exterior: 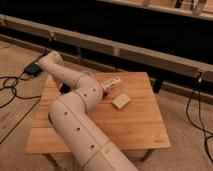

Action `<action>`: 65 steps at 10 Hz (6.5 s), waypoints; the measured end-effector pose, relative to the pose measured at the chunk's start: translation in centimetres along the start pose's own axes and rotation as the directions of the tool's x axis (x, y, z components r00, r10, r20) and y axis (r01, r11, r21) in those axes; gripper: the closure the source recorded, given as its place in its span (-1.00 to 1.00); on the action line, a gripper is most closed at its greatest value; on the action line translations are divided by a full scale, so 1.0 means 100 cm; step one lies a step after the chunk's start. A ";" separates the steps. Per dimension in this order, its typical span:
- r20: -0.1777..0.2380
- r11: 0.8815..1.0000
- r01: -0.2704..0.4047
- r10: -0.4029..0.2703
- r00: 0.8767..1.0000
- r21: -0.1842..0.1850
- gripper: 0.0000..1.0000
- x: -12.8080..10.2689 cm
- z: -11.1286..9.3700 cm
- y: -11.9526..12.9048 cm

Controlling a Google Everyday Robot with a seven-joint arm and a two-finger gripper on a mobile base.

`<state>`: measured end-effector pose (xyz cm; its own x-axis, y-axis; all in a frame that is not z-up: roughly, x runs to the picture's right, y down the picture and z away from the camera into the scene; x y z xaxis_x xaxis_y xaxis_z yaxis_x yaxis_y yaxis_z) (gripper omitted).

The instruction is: Place the eraser on the white sponge

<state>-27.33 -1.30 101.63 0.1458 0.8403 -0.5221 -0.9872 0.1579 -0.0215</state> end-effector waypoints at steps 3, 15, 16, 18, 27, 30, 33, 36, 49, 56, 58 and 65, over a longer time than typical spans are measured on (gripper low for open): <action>0.053 0.995 0.073 -0.069 0.996 -0.071 -0.30 -0.012 0.002 0.010; 0.019 0.987 0.107 -0.105 0.994 -0.119 0.97 -0.001 0.015 -0.005; 0.021 0.986 0.111 -0.109 0.994 -0.123 1.00 -0.002 0.015 -0.005; 0.033 0.982 0.131 -0.128 0.991 -0.135 1.00 -0.003 0.010 0.000; 0.125 0.952 0.252 -0.232 0.965 -0.176 1.00 0.015 -0.076 -0.009; 0.132 0.958 0.244 -0.225 0.965 -0.150 1.00 0.048 -0.102 -0.041; 0.158 0.955 0.250 -0.225 0.961 -0.158 1.00 0.085 -0.130 -0.055; 0.143 0.971 0.201 -0.182 0.973 -0.131 1.00 0.117 -0.140 -0.087; 0.087 0.988 -0.145 0.150 0.985 -0.054 1.00 0.172 -0.120 -0.233; 0.074 0.973 -0.223 0.227 0.971 -0.062 1.00 0.191 -0.085 -0.308; 0.064 0.971 -0.227 0.232 0.971 -0.074 1.00 0.196 -0.071 -0.316; 0.054 0.978 -0.198 0.202 0.978 -0.068 1.00 0.205 -0.049 -0.330</action>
<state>7.95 8.10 87.44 -0.0530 0.8818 -0.4687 -0.9986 -0.0473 0.0240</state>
